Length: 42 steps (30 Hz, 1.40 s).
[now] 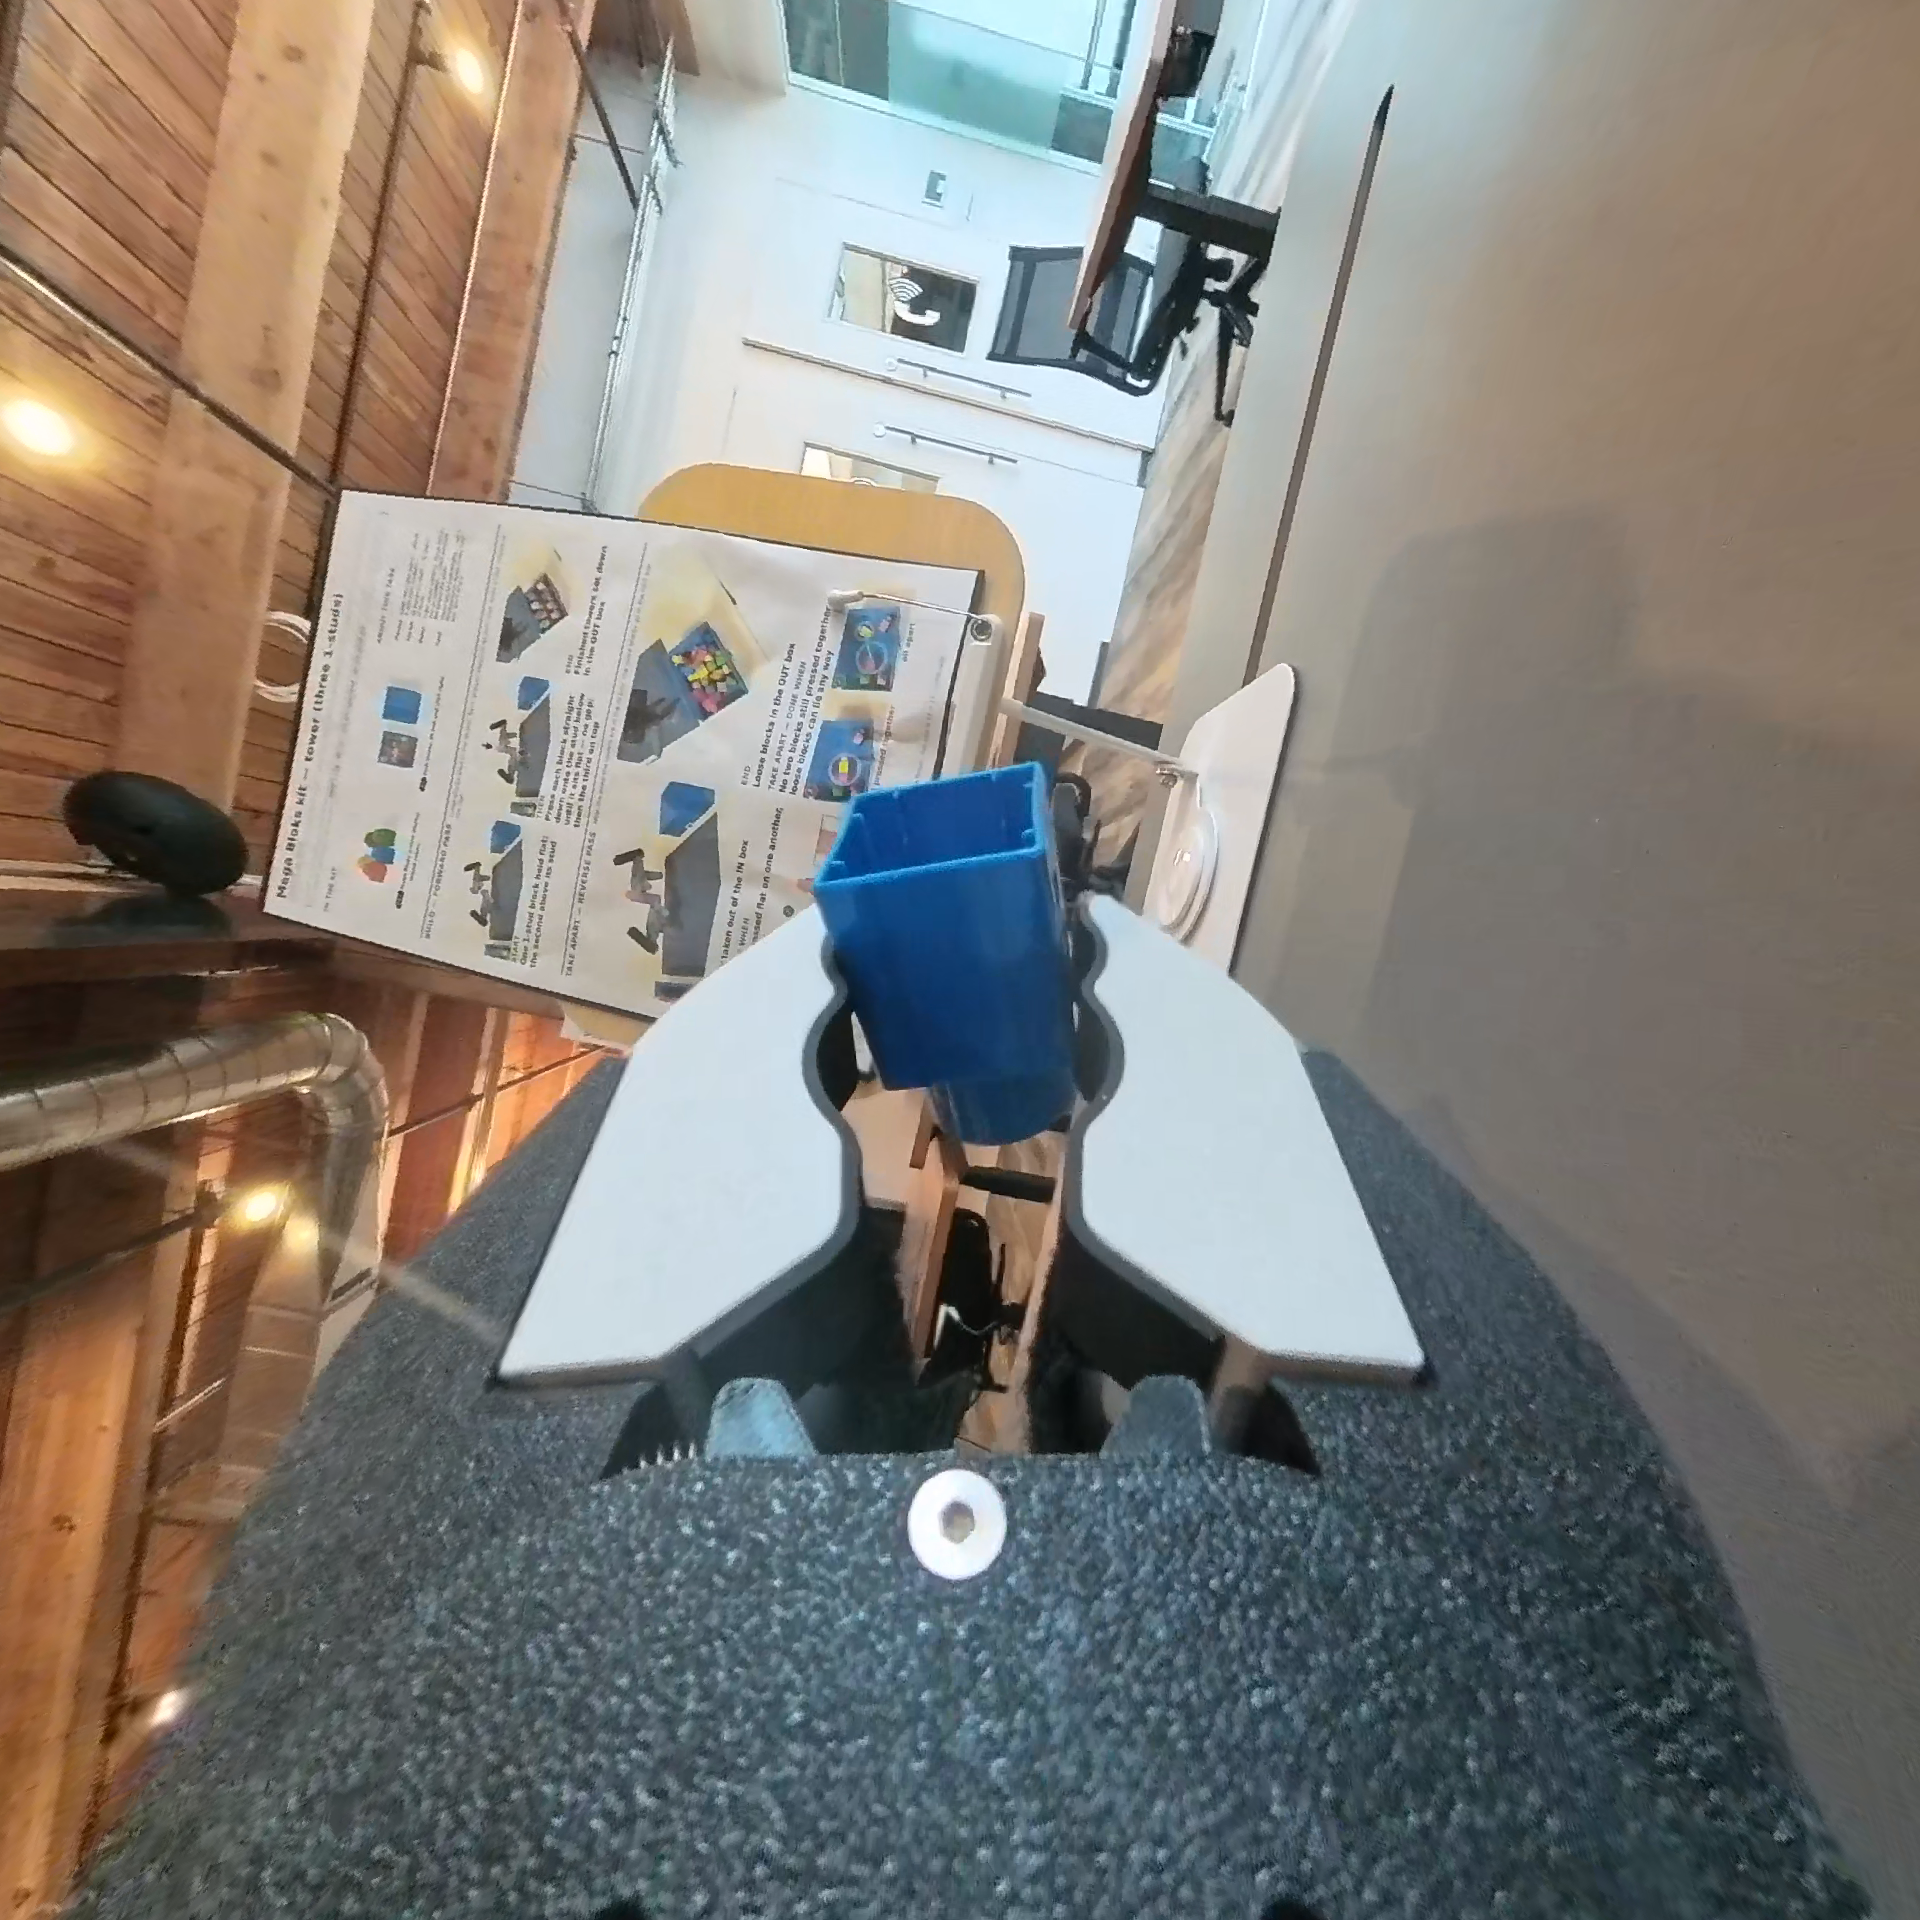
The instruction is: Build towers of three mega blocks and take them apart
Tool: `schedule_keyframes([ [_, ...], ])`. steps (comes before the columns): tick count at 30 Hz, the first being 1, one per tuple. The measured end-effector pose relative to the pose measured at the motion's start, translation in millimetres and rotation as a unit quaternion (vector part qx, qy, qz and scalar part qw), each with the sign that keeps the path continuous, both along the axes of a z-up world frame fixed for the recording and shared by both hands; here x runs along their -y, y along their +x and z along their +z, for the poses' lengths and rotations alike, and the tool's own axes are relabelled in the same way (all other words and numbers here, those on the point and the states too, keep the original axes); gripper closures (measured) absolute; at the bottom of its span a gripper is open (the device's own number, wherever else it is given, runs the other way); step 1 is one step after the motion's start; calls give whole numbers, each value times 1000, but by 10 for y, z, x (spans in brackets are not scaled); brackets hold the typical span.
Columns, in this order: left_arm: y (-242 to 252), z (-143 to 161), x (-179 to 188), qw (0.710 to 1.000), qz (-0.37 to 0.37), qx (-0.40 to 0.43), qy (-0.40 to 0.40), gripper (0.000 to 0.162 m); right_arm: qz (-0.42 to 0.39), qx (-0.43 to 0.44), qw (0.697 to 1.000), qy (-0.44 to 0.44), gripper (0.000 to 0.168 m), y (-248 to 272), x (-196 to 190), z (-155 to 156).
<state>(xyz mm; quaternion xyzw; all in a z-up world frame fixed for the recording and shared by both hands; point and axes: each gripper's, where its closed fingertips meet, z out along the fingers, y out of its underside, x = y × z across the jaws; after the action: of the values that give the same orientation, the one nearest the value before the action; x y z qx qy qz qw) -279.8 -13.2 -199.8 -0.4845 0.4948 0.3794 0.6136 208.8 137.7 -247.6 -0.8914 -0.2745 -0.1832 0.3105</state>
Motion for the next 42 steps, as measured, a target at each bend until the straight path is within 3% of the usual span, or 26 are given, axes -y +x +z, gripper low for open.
schedule_keyframes([
  [5,-13,-3,-8,1000,2,2,-1,124,-28,52,995,-82,133,239,-195,-353],
  [9,-10,-22,-18,1000,2,0,-3,124,-39,89,991,-97,132,394,-274,-490],
  [19,10,-52,-28,1000,2,-4,-6,124,-3,49,999,-22,114,56,-215,-185],
  [22,20,-55,-30,1000,1,-6,-5,124,74,-27,996,36,107,-484,-105,44],
  [24,23,-56,-29,1000,1,-5,-6,124,168,-110,977,68,102,-1070,73,214],
  [28,34,-65,-31,1000,0,-6,-7,124,349,-278,889,104,101,-2324,694,586],
  [31,46,-57,-24,1000,0,-7,-4,124,441,-320,831,111,100,-3068,1176,684],
  [36,55,-46,-16,1000,-2,-7,-1,124,492,-368,780,120,100,-3960,1672,648],
  [42,67,-38,-6,1000,-3,-7,2,124,488,-385,775,115,102,-4507,1810,529],
])
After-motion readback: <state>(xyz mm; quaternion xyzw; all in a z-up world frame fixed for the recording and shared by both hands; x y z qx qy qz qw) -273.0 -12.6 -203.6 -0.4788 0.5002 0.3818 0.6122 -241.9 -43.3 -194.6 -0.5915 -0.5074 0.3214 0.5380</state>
